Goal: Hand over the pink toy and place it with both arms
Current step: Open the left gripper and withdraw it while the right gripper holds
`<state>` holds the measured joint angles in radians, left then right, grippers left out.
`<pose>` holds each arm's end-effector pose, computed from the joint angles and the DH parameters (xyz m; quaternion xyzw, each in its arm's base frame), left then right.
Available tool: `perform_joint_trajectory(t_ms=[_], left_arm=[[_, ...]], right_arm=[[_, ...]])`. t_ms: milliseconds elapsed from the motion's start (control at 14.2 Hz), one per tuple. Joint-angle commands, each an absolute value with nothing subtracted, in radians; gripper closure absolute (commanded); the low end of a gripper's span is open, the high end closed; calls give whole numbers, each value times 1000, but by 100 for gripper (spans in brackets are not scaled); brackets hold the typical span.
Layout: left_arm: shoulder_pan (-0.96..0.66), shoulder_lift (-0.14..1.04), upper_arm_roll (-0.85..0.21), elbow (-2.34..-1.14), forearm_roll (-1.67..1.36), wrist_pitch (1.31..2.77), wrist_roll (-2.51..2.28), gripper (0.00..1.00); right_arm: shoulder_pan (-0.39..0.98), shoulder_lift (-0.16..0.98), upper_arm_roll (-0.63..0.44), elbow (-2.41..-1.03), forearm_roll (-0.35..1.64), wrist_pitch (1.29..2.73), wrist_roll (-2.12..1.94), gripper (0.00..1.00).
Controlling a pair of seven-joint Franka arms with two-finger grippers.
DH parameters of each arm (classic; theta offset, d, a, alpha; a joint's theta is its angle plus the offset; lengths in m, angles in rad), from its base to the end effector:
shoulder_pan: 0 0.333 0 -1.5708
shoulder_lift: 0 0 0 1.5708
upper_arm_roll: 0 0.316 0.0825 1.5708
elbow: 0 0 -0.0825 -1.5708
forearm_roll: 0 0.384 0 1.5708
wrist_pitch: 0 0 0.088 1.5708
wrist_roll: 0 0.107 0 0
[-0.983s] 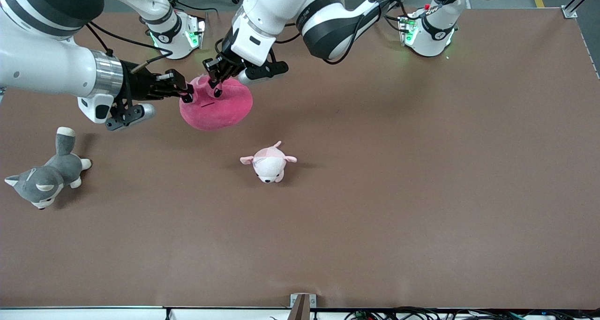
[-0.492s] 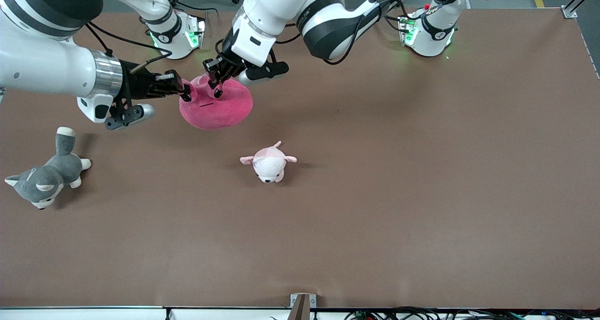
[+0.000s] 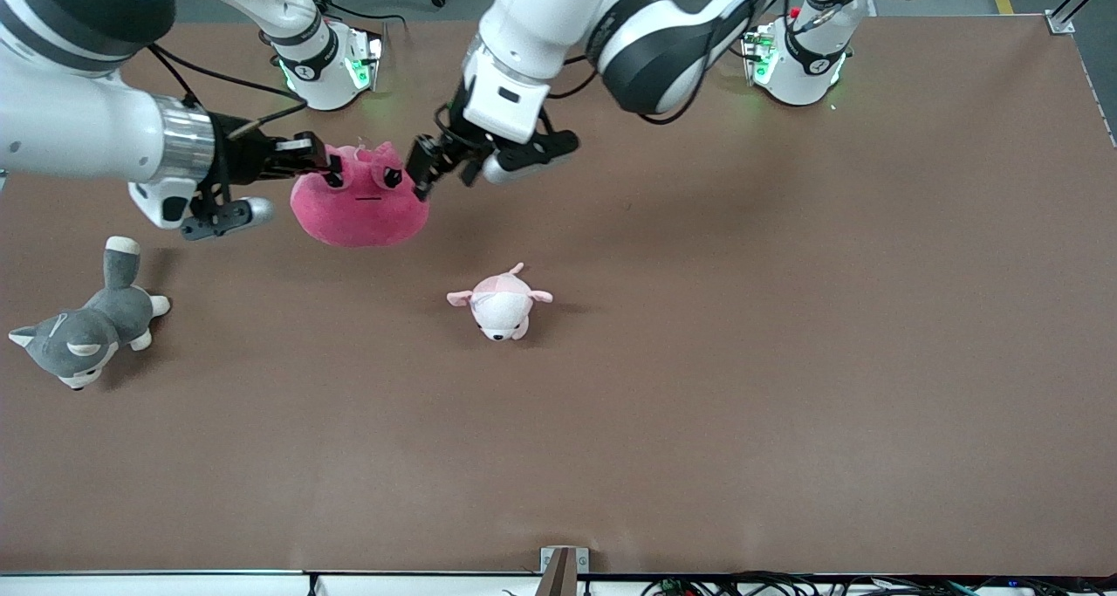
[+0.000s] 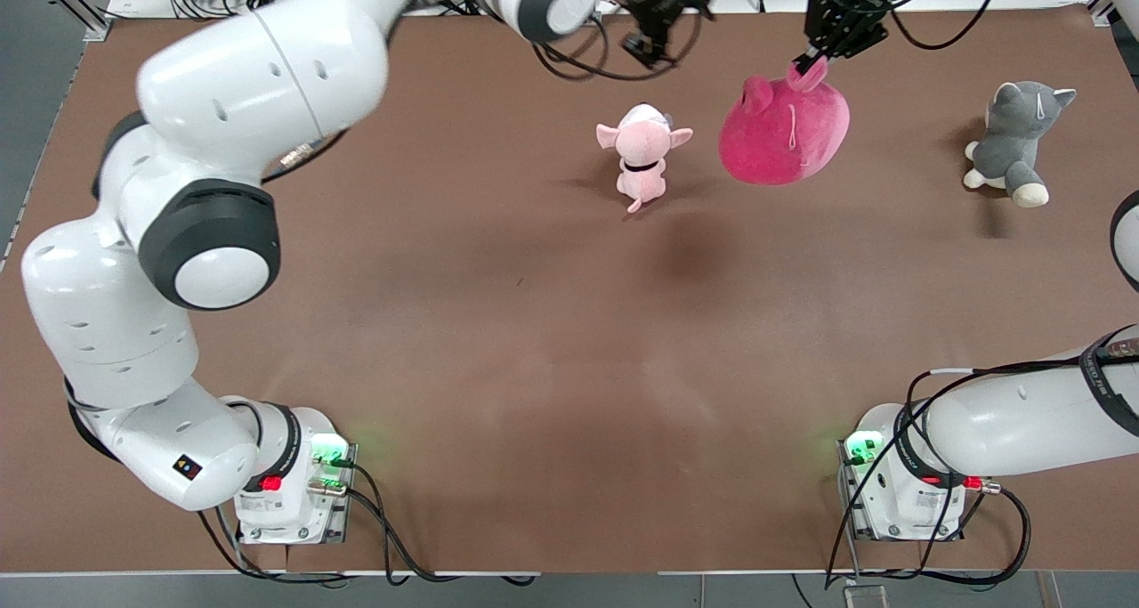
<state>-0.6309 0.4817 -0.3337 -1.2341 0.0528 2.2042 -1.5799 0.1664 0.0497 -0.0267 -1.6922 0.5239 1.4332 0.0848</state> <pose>0.4691 -0.5660 0.5617 0.9125 0.3180 0.0320 0.2555 0.5310 0.1346 0.5473 -0.9543 -0.0218 0.1765 0.2400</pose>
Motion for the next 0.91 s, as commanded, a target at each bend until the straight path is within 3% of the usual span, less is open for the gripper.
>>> perform_joint_trajectory(t_ms=[0,421,843], left_arm=[[-559,414,-324,-1249,97,1998,-1464,0],[-313,351,-322,-1264,135,1705,-1056,0],[-114,293,-327,-1266,133,1599,-769,0]], right_arm=[[83,51,-21,-1683,518,1413,59,100],[-104,248,-21,-1599,523,1414,-204,100],[-173,426,-20,-1514,529,1423,-448,99]])
